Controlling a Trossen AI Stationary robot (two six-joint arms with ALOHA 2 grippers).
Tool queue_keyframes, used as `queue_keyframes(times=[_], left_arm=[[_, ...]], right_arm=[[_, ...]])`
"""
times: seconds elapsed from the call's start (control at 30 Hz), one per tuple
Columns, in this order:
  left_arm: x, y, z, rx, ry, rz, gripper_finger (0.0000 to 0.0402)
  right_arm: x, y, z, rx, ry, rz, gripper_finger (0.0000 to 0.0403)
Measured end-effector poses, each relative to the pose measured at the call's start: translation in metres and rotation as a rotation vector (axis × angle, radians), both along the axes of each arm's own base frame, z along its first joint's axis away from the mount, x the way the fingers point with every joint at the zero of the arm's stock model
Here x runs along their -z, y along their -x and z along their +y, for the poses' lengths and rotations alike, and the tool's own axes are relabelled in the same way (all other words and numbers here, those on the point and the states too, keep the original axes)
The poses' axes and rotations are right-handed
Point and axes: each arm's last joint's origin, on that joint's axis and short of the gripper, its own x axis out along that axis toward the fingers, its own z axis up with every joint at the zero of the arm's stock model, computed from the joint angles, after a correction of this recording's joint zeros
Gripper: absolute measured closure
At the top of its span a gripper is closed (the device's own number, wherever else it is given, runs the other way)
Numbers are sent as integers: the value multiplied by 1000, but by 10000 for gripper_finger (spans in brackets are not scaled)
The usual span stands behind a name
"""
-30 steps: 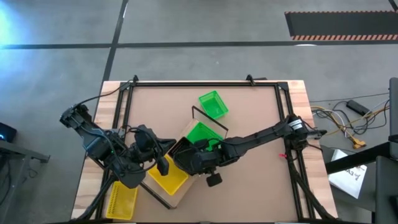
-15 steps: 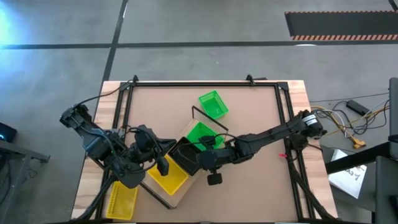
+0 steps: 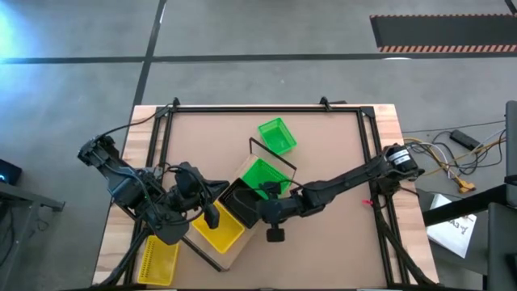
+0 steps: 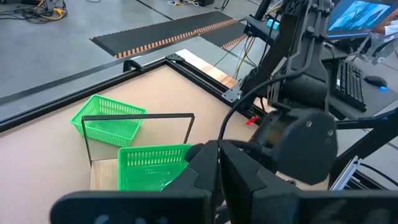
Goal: Stack baskets on shelf by color
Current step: Stack the black bin on top of the black bins on the shelf, then stack the yellow bin on top of the yellow bins on the shelf
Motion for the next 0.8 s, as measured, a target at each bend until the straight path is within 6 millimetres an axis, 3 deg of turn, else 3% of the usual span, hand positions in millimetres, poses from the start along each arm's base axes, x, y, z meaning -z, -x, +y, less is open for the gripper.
queue_keyframes(times=[0.2, 0.3, 0.4, 0.57, 0.7, 0.8], left_arm=[[0, 0, 0, 1, -2, 1, 402], [-1, 0, 0, 14, -25, 9, 402], [-9, -3, -6, 72, -83, -16, 402], [-29, -11, -18, 320, -178, -77, 402], [-35, -9, -24, 562, -5, -90, 402], [-25, -6, -33, 689, 191, 14, 402]], right_arm=[[-6, 2, -2, 34, 7, -17, 390], [-32, 15, 0, 115, 43, -104, 390], [-64, 37, 6, 190, 127, -212, 390], [-91, 88, 4, 278, 215, -279, 390], [-102, 126, -8, 327, 141, -315, 390], [-101, 147, -19, 359, 95, -333, 390]])
